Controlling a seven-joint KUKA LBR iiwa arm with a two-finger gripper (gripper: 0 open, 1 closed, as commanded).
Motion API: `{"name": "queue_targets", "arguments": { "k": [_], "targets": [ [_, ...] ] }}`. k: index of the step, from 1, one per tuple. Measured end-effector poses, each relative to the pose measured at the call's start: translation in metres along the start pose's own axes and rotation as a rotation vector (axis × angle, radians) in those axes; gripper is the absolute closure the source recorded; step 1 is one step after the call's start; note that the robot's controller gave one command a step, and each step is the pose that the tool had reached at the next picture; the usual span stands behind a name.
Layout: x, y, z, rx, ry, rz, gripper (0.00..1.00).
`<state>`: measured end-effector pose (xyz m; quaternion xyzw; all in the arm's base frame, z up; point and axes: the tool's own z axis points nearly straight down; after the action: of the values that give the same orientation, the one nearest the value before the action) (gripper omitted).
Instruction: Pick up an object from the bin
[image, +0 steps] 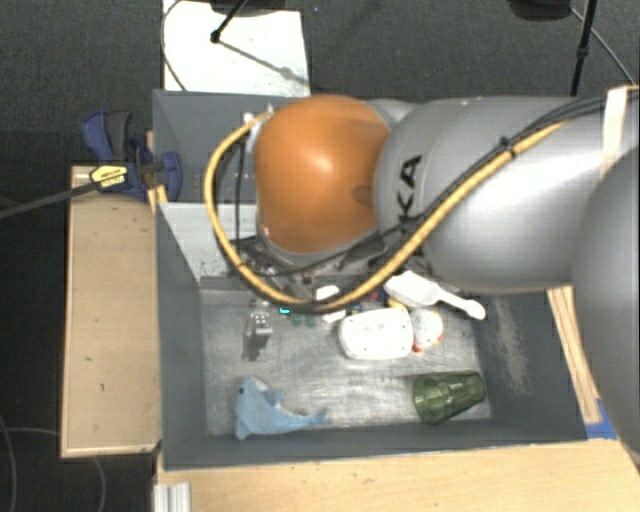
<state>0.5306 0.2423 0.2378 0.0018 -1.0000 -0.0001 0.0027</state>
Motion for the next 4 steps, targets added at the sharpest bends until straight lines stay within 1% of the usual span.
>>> {"name": "queue_targets", "arguments": {
  "k": [1,2,3,4],
  "targets": [
    [-0.002,-0.002,-0.005,-0.002,-0.008,0.006,0.0],
    [0.005,-0.008,0.033,-0.002,-0.011,-0.109,0.0],
    [0.028,-0.018,0.063,0.0,-0.007,-0.41,0.0],
    [0.038,-0.025,0.094,0.002,-0.008,-0.789,0.0]
  ]
}}
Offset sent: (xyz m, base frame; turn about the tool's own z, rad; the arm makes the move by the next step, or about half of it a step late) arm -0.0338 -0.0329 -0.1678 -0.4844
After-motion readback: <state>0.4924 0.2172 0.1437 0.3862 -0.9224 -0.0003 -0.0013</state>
